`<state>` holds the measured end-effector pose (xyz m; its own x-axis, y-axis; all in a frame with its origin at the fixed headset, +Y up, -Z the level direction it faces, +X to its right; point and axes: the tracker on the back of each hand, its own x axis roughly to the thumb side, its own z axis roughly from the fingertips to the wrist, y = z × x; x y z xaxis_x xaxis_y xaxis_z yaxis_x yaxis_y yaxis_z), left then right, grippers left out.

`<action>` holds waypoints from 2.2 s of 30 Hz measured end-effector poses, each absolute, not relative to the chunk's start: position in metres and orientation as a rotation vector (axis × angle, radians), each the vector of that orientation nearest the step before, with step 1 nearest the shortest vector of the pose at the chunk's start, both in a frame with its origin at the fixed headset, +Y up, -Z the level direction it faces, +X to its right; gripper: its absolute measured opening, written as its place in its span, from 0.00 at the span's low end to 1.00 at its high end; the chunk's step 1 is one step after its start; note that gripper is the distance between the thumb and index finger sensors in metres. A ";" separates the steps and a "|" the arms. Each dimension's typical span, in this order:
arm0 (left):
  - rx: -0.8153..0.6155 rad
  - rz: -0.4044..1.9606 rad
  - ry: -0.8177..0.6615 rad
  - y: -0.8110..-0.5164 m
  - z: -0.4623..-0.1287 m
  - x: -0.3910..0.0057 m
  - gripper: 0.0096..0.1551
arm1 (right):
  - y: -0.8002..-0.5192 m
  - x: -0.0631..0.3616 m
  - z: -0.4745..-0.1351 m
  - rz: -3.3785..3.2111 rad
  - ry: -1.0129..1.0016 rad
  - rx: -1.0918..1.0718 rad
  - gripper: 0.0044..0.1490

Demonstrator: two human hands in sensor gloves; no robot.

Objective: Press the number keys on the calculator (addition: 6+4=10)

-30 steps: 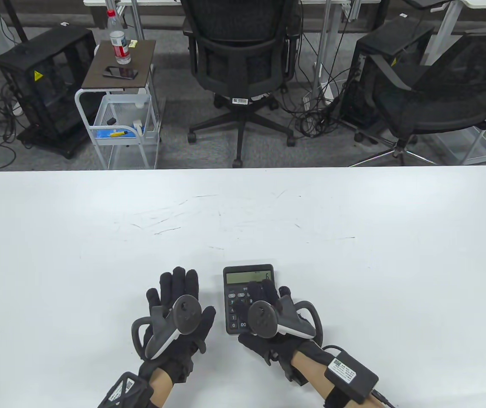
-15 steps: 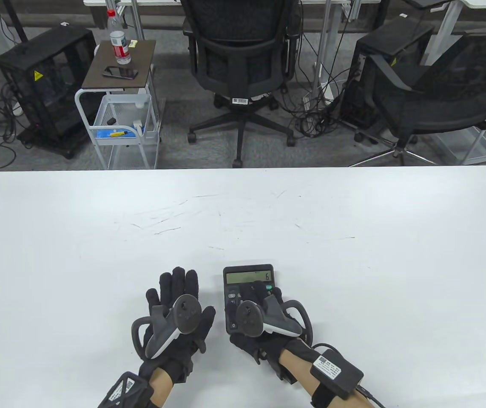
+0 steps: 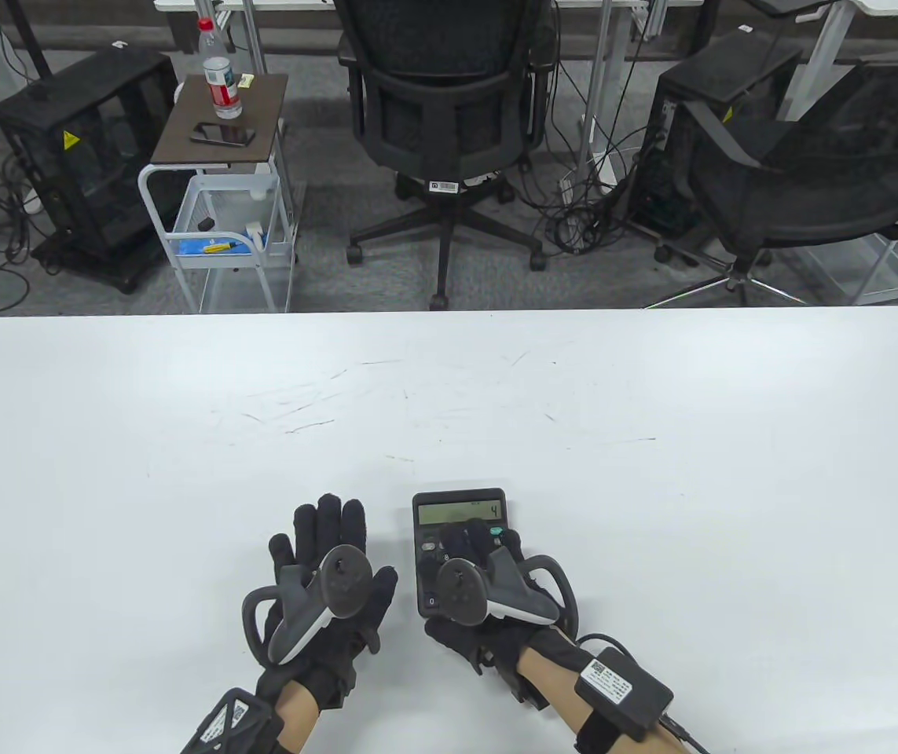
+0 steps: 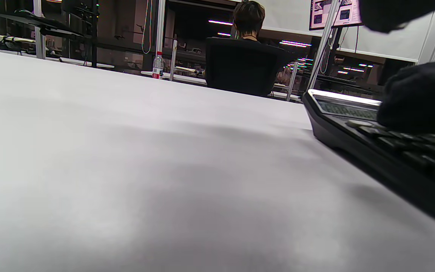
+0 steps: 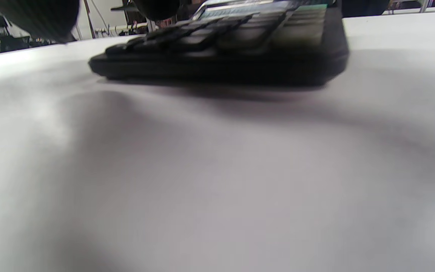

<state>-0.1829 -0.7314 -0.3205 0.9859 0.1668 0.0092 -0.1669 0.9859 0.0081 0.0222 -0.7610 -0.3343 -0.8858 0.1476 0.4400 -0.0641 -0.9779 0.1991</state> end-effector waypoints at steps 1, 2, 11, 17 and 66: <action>0.009 0.168 -0.009 -0.731 -0.321 -0.183 0.52 | -0.759 0.026 -0.335 2.935 0.277 0.694 0.50; 0.009 0.168 -0.009 -0.731 -0.321 -0.183 0.52 | -0.757 0.030 -0.335 2.932 0.287 0.681 0.50; 0.005 0.168 -0.007 -0.731 -0.321 -0.183 0.52 | -0.750 0.072 -0.334 2.862 0.358 0.578 0.49; 0.000 0.167 -0.005 -0.731 -0.321 -0.183 0.52 | -0.752 0.092 -0.322 2.879 0.389 0.567 0.48; -0.027 0.142 -0.026 -0.734 -0.321 -0.175 0.53 | -0.740 0.127 -0.346 2.924 -0.037 0.264 0.57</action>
<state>-0.1755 -0.7340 -0.3214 0.9896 0.1416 0.0241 -0.1409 0.9896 -0.0288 0.1275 -0.7403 -0.3463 -0.9629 0.2009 0.1799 -0.2054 -0.9786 -0.0066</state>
